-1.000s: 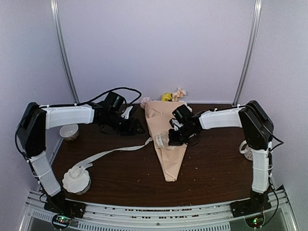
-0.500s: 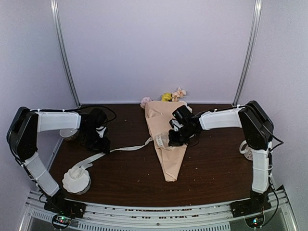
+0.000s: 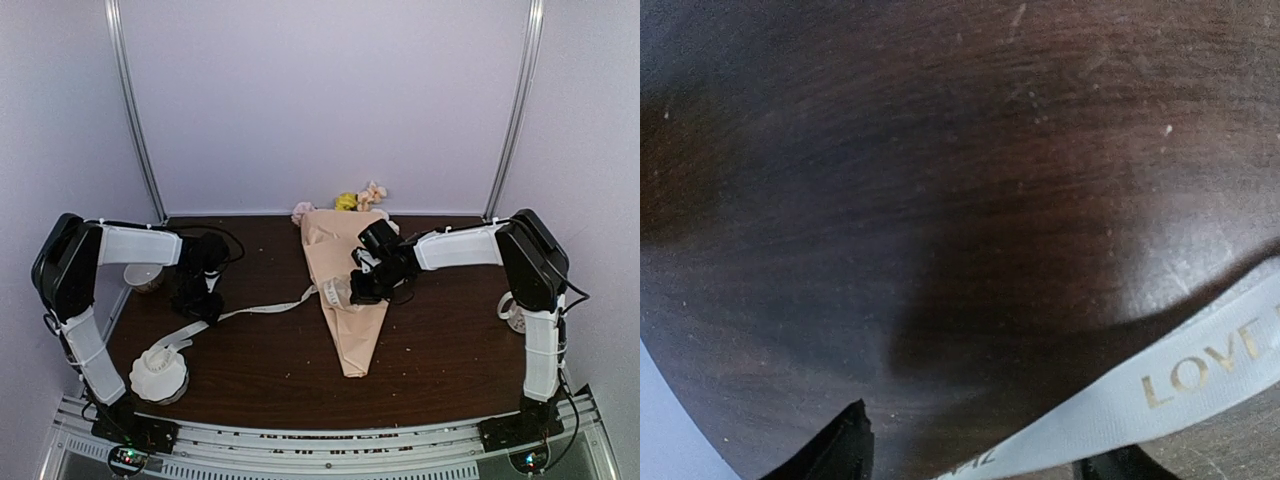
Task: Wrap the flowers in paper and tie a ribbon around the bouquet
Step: Pick up the left side of the ribbon at the corner of the board, then cross the ribbon over the folded bouquet.
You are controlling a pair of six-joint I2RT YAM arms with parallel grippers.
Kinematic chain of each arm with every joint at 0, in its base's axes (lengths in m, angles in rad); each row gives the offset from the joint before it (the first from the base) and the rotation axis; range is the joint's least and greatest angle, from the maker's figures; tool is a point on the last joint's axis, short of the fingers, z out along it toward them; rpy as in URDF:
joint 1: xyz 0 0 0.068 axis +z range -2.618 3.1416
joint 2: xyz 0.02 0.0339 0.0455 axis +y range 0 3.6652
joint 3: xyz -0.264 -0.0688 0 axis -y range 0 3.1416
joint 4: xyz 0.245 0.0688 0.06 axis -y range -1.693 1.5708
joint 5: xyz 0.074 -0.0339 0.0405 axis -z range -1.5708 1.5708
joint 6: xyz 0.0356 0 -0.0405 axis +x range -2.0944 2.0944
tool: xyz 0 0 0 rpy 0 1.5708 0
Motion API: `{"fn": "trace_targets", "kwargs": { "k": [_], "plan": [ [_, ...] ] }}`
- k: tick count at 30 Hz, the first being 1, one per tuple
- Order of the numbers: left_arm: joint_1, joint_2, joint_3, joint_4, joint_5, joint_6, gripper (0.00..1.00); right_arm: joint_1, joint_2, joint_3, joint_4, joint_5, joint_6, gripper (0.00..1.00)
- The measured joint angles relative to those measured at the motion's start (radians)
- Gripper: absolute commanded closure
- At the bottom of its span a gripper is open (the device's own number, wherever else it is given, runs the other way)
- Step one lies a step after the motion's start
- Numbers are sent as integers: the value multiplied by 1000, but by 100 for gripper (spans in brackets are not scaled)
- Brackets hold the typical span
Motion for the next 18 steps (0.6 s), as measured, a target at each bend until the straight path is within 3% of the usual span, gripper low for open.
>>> {"fn": "trace_targets", "kwargs": {
  "k": [2,4,5,14,18],
  "plan": [
    [0,26,20,-4,-3,8,61,0,0,0,0,0,0,100],
    [0,37,25,5,12,16,92,0,-1,0,0,0,0,100],
    [-1,37,23,10,23,21,100,0,-1,0,0,0,0,100],
    [-35,-88,-12,59,91,74,100,0,-5,0,-5,-17,3,100],
    [-174,-184,97,64,116,175,100,0,-5,3,-6,-41,19,100]
  ]
}}
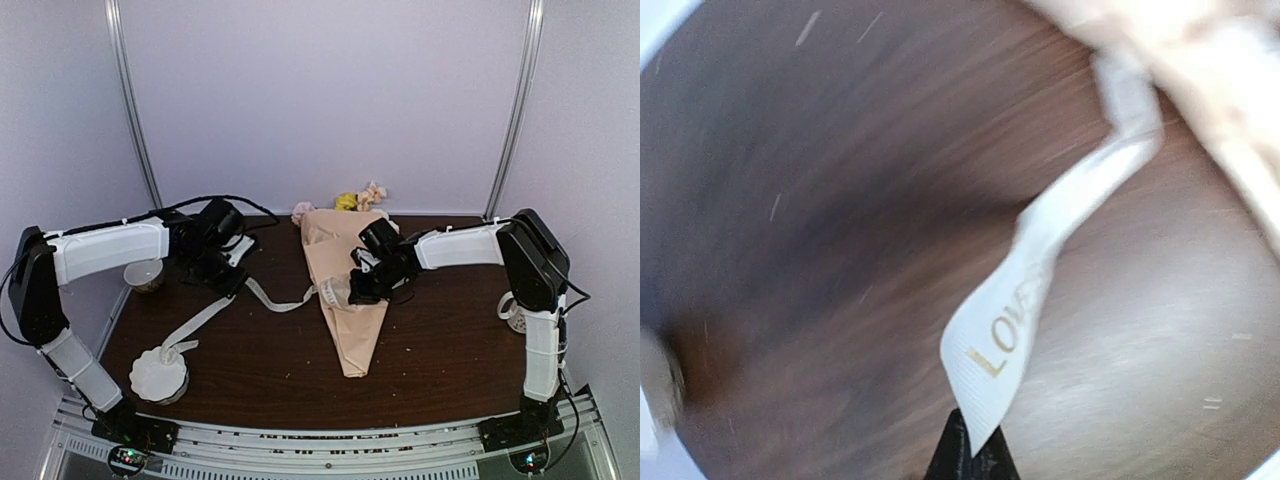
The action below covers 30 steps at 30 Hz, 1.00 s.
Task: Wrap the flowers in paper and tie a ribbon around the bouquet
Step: Cross the ribbon over the folded bouquet.
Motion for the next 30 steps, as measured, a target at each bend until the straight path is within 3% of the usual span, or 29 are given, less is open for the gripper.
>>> {"fn": "trace_targets", "kwargs": {
  "k": [7,10,17,22,30],
  "plan": [
    [-335,2,241,49,177,239,100,0,0,68,-10,-35,14,100],
    [-390,61,354,62,266,299,100,0,0,87,4,-62,27,100],
    [-327,244,480,162,421,317,100,-8,0,85,56,-136,85,100],
    [-229,354,501,267,526,192,100,-29,0,70,127,-194,144,92],
    [-112,481,505,381,564,-29,100,-48,-18,-19,234,-223,246,83]
  ]
}}
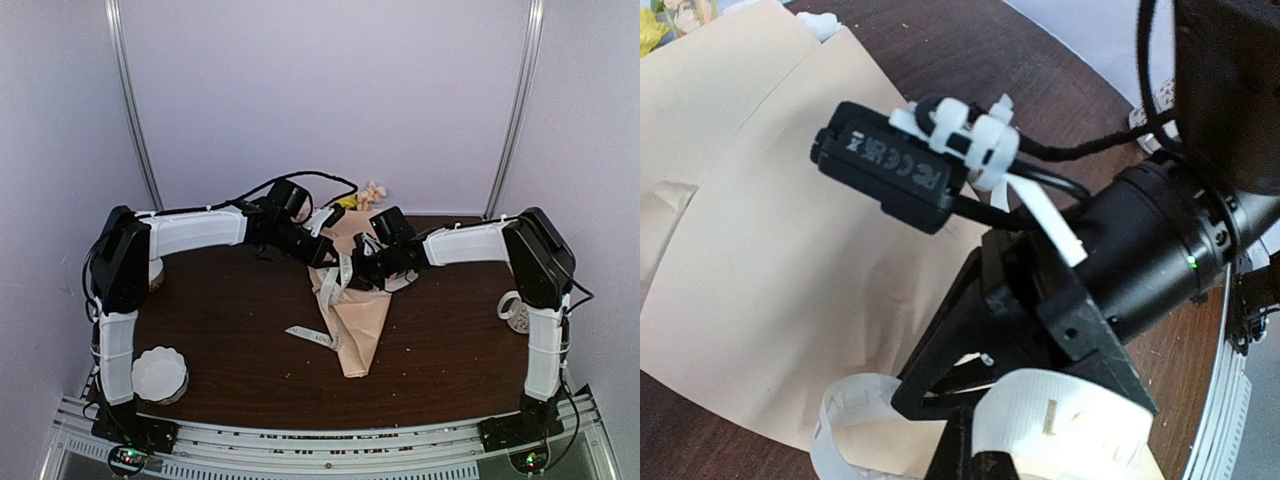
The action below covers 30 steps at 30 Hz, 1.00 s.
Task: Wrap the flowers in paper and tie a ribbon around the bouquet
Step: Cross the ribbon over the folded bouquet.
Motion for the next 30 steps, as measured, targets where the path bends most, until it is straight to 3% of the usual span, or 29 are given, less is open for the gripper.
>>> {"fn": "trace_targets", "kwargs": {
  "k": [3,12,24,30],
  "plan": [
    [-2,23,-4,35,3,-58,100,0,-18,-22,15,7,31,71],
    [3,85,-8,86,23,-151,100,-10,-148,-120,42,126,82,66],
    [3,145,-5,80,19,-163,100,2,-322,-203,30,256,-21,70],
    [4,168,-5,80,21,-177,100,131,-368,-286,-5,275,-139,74]
  ]
}}
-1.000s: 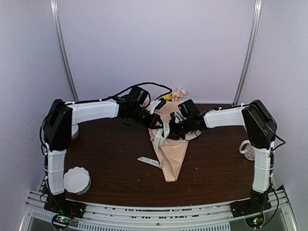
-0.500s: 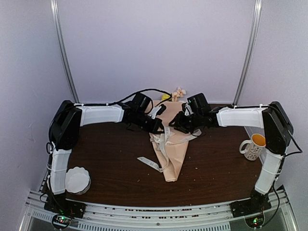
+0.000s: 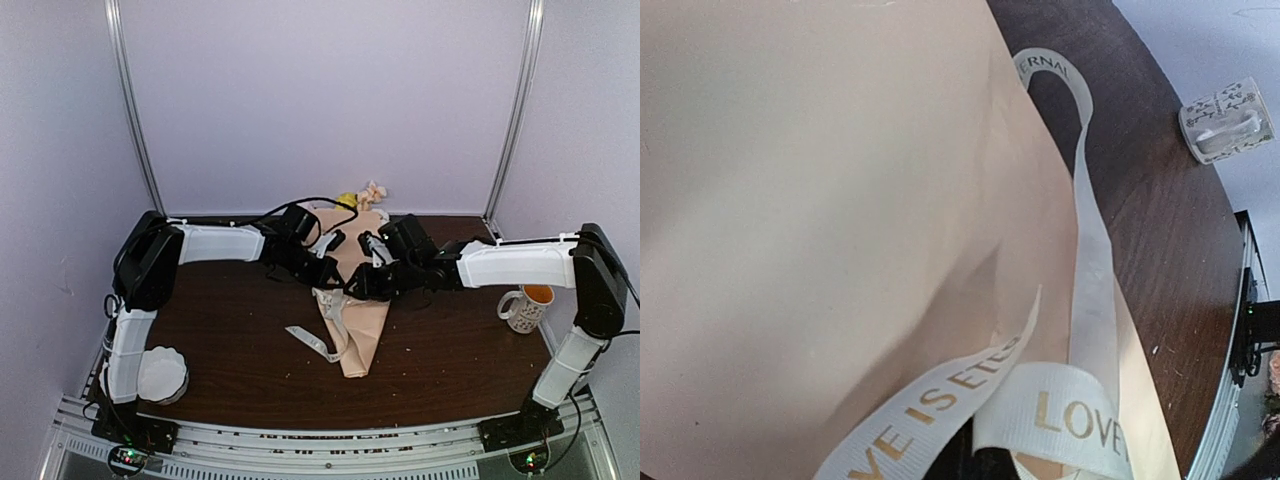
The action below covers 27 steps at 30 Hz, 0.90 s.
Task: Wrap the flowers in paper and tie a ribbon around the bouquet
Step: Cross the ribbon over the folded bouquet.
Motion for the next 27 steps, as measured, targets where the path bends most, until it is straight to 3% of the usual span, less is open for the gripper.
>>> {"fn": "trace_targets", "kwargs": {
  "k": [9,15,27],
  "plan": [
    [6,0,0,2,3,-16,100,154,66,37,-78,111,-108,74],
    [10,0,-3,10,3,-22,100,197,118,77,-172,216,-129,71],
    [12,16,-20,23,1,-23,100,211,205,109,-206,210,-123,71]
  ]
}}
